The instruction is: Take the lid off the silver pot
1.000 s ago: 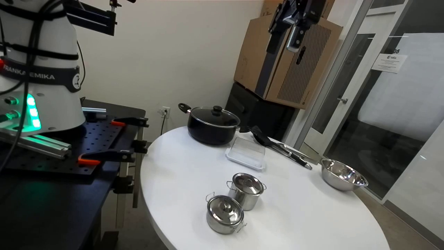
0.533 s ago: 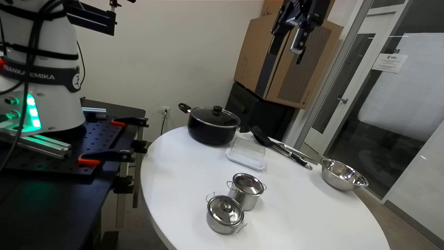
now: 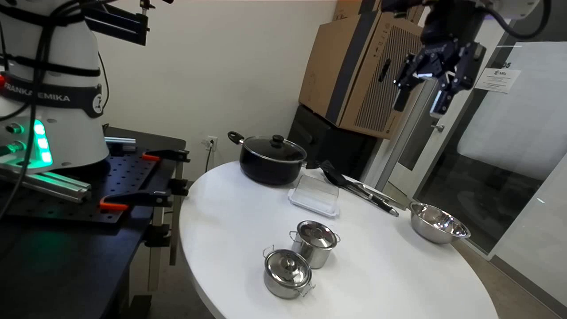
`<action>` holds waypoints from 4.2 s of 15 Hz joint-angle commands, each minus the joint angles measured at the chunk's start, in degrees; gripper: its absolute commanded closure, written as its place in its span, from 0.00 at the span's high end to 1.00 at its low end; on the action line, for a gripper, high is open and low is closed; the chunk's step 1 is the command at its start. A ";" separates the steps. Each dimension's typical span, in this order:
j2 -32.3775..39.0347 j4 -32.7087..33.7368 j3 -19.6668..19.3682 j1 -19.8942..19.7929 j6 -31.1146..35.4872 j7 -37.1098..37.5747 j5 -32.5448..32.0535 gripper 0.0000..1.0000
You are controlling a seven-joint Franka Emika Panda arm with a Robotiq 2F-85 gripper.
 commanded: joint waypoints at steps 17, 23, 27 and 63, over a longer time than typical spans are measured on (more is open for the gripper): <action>22.36 29.53 4.16 -2.64 -15.65 -22.67 -2.22 1.00; 13.12 11.14 5.74 -3.87 -7.64 -20.87 2.80 1.00; 8.72 -0.14 5.08 -4.05 0.68 -18.10 6.02 1.00; 17.99 -19.02 5.44 -4.03 34.81 7.74 22.64 1.00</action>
